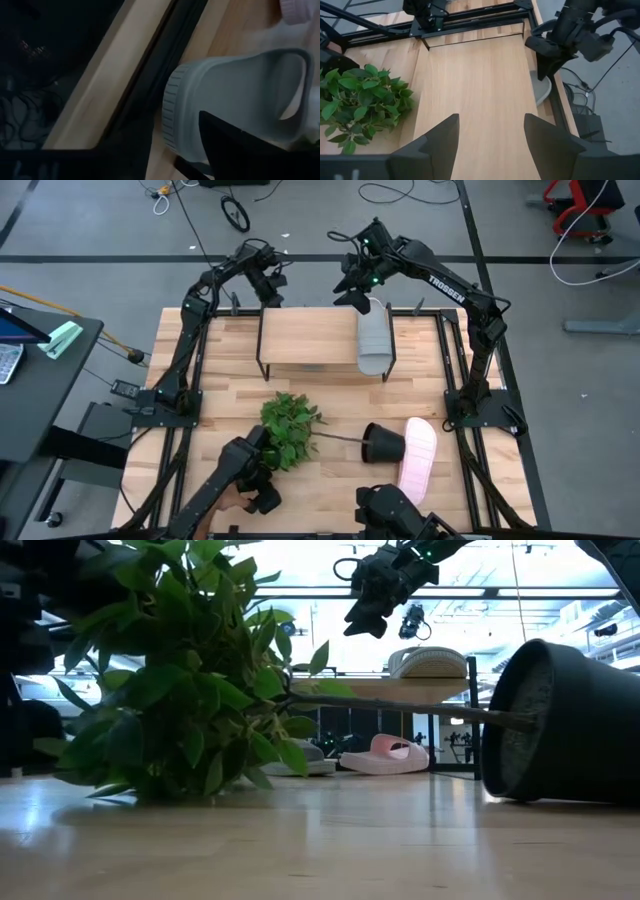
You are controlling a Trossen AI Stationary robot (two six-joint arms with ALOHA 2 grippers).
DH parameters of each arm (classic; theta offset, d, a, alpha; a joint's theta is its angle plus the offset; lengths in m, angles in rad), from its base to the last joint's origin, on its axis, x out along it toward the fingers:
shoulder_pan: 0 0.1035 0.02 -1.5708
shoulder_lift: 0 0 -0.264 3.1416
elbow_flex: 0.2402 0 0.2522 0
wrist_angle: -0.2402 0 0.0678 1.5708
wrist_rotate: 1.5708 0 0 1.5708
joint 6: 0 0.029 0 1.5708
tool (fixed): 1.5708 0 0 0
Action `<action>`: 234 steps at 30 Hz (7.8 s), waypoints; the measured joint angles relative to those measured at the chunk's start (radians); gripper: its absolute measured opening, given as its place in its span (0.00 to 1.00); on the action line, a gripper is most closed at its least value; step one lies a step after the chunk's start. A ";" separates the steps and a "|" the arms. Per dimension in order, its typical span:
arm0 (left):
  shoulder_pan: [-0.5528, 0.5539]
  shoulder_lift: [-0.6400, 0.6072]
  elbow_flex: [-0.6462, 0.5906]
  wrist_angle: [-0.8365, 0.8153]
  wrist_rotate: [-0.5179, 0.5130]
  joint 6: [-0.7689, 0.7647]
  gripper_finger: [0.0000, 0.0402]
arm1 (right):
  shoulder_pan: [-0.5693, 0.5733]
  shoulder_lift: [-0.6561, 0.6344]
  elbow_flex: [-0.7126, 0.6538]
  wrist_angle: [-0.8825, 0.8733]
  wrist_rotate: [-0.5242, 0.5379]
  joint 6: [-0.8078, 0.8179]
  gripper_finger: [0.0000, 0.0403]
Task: Pick and place slides into the shelf
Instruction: Put the gray slide on the shelf, then put the bottom pink slide on the shelf
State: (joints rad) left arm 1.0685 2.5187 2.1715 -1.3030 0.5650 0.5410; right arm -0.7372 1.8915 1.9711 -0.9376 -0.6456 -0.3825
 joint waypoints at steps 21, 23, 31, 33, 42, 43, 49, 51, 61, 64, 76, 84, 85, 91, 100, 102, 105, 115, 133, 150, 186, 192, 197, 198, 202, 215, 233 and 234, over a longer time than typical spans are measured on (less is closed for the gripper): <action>0.026 0.005 0.160 -0.049 -0.150 0.090 0.02 | 0.000 0.000 0.000 0.018 0.000 0.012 0.47; 0.032 -0.007 0.183 -0.026 -0.162 0.077 0.02 | 0.000 0.000 0.000 0.018 0.000 0.012 0.46; 0.080 -0.113 0.179 0.035 -0.193 0.073 0.02 | 0.001 0.000 0.000 0.018 0.000 0.020 0.47; 0.091 -0.134 0.180 0.039 -0.193 0.072 0.02 | 0.002 0.000 0.000 0.018 0.000 0.023 0.47; 0.093 -0.241 0.184 0.018 -0.121 0.051 0.02 | 0.014 0.000 0.000 0.035 0.136 0.022 0.47; 0.087 -0.255 0.184 0.015 -0.112 0.050 0.02 | 0.016 0.000 0.000 0.045 0.172 0.023 0.47; 0.033 -0.328 0.184 -0.045 -0.112 0.068 0.02 | 0.077 -0.007 0.000 0.079 0.415 0.019 0.42; 0.013 -0.359 0.184 -0.065 -0.123 0.080 0.02 | 0.112 -0.016 -0.001 0.081 0.503 0.004 0.39; -0.028 -0.513 0.184 -0.003 -0.265 0.093 0.02 | 0.255 -0.074 -0.001 0.129 0.871 -0.065 0.23; -0.028 -0.545 0.184 0.024 -0.292 0.075 0.02 | 0.282 -0.097 -0.001 0.136 0.944 -0.066 0.18; -0.076 -0.654 0.185 0.049 -0.243 0.060 0.02 | 0.430 -0.208 -0.001 0.076 1.114 -0.084 0.02; -0.173 -0.664 0.185 0.022 -0.239 0.054 0.02 | 0.601 -0.282 -0.036 -0.026 1.260 -0.059 0.01; -0.185 -0.664 0.185 0.021 -0.239 0.054 0.02 | 0.624 -0.293 -0.046 -0.043 1.281 -0.040 0.01; -0.261 -0.664 0.185 -0.031 -0.229 0.041 0.02 | 0.723 -0.351 -0.117 -0.116 1.343 0.071 0.01; -0.348 -0.664 0.185 -0.084 -0.184 -0.060 0.02 | 0.804 -0.415 -0.269 -0.104 1.419 0.113 0.01; -0.365 -0.658 0.185 -0.086 -0.186 -0.088 0.02 | 0.818 -0.418 -0.299 -0.092 1.429 0.113 0.01; -0.382 -0.652 0.184 -0.107 -0.185 -0.118 0.02 | 0.844 -0.418 -0.333 -0.082 1.438 0.113 0.01; -0.435 -0.653 0.177 -0.099 -0.126 -0.192 0.02 | 0.974 -0.418 -0.390 -0.057 1.512 0.183 0.01; -0.394 -0.523 0.183 -0.078 -0.068 -0.216 0.02 | 1.136 -0.413 -0.389 -0.026 1.599 0.294 0.01; -0.336 -0.506 0.185 -0.006 0.011 -0.138 0.02 | 1.094 -0.413 -0.389 0.029 1.594 0.202 0.01; -0.303 -0.418 0.185 0.046 0.026 0.033 0.02 | 0.761 -0.413 -0.389 0.164 1.302 0.065 0.02; -0.303 -0.367 0.185 0.045 0.022 0.030 0.02 | 0.751 -0.413 -0.389 0.162 1.300 0.064 0.02; -0.303 -0.321 0.185 0.048 0.016 0.028 0.02 | 0.751 -0.413 -0.389 0.161 1.297 0.065 0.02; -0.303 -0.314 0.185 0.051 0.015 0.028 0.02 | 0.751 -0.413 -0.389 0.161 1.297 0.064 0.02; -0.305 -0.303 0.185 0.086 0.012 0.015 0.03 | 0.751 -0.413 -0.389 0.161 1.297 0.065 0.02; -0.334 -0.303 0.185 0.208 0.004 -0.030 0.08 | 0.751 -0.413 -0.389 0.160 1.287 0.075 0.03; -0.349 -0.303 0.185 0.307 -0.032 -0.086 0.24 | 0.752 -0.413 -0.389 0.160 1.257 0.079 0.03; -0.349 -0.303 0.185 0.303 -0.038 -0.087 0.25 | 0.752 -0.413 -0.389 0.160 1.257 0.079 0.03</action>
State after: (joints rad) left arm 0.7193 2.2162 2.3562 -1.0004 0.5266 0.4544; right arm 0.0143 1.4788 1.5826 -0.7773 0.6109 -0.3038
